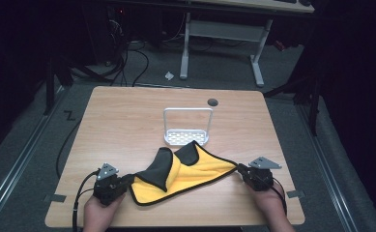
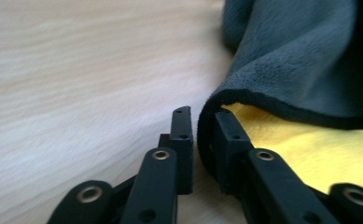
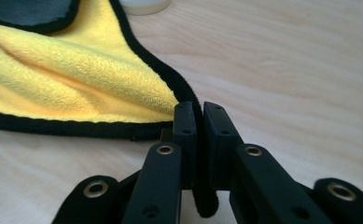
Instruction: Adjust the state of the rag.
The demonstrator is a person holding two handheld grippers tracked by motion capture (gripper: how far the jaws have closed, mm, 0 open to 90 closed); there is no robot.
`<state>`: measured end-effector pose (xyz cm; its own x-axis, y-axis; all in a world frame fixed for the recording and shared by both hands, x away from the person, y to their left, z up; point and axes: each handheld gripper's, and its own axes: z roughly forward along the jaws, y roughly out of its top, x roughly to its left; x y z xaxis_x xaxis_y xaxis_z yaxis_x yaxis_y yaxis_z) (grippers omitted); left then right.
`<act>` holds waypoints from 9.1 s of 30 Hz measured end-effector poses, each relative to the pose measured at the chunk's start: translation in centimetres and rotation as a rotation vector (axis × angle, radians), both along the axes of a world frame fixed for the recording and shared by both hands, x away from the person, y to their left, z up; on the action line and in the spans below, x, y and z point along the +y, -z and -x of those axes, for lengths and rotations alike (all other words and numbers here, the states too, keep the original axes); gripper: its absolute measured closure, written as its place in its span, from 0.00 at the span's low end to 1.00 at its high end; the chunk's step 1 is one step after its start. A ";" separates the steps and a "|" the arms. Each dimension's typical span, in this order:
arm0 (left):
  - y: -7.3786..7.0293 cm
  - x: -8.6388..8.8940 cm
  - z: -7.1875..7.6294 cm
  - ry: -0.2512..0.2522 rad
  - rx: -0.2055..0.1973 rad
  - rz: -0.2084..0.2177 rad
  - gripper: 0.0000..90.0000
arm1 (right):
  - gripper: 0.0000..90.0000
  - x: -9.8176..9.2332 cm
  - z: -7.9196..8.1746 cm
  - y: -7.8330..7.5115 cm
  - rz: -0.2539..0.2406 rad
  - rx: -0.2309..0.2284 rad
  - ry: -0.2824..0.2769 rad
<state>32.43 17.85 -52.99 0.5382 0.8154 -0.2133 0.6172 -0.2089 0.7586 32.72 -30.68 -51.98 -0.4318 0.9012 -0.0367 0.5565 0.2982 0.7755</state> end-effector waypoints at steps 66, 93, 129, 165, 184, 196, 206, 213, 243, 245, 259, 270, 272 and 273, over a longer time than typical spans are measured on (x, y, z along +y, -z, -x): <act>-1.0 -2.7 -0.8 0.068 -0.074 0.073 0.71 | 0.93 0.9 0.7 -0.2 0.041 0.025 -0.017; -0.3 -3.6 3.3 0.178 0.006 -0.071 0.81 | 0.87 2.6 2.4 0.6 0.071 0.075 -0.097; -1.9 -5.9 3.9 0.225 -0.085 0.018 0.92 | 0.63 5.7 1.9 1.2 0.064 0.038 -0.209; -2.1 -1.5 -0.1 0.039 -0.036 0.029 0.84 | 0.71 5.6 1.6 1.2 0.054 0.041 -0.204; 0.3 -2.8 -0.1 0.110 0.021 -0.055 0.85 | 0.90 4.5 -0.5 -2.4 0.072 -0.066 -0.093; 0.1 -2.6 0.3 0.168 0.062 -0.035 0.86 | 0.70 2.5 -7.7 -1.5 0.067 -0.002 0.089; -0.7 -2.6 0.0 0.140 -0.011 0.031 0.72 | 0.58 3.5 -2.3 -2.7 0.059 -0.026 -0.023; -0.4 -2.7 -2.0 0.080 -0.014 0.015 0.72 | 0.69 4.7 0.9 0.1 0.067 0.052 -0.083; 0.6 -9.9 -1.8 0.242 -0.035 -0.055 0.88 | 0.89 -1.8 0.9 0.7 0.110 0.059 0.038; 0.4 -9.6 -1.8 0.230 -0.034 -0.040 0.84 | 0.79 -1.8 1.5 0.5 0.086 0.026 0.036; -0.3 -6.1 -3.1 0.103 -0.068 0.029 0.68 | 0.71 -2.0 2.6 0.2 0.041 -0.029 0.052; 0.2 -5.7 -6.3 0.071 -0.055 -0.008 0.57 | 0.68 -1.0 2.5 0.4 0.058 -0.027 0.006; 0.5 -6.1 -7.1 0.069 -0.048 -0.029 0.55 | 0.68 -0.9 2.5 0.5 0.063 -0.026 0.002; 0.6 -6.3 -7.5 0.063 -0.037 -0.016 0.55 | 0.68 -0.9 2.6 0.5 0.062 -0.025 0.001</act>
<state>39.91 11.59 -53.55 0.5962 0.7826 -0.1791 0.5737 -0.2592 0.7770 30.15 -31.59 -52.46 -0.4289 0.8974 -0.1030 0.5379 0.3454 0.7690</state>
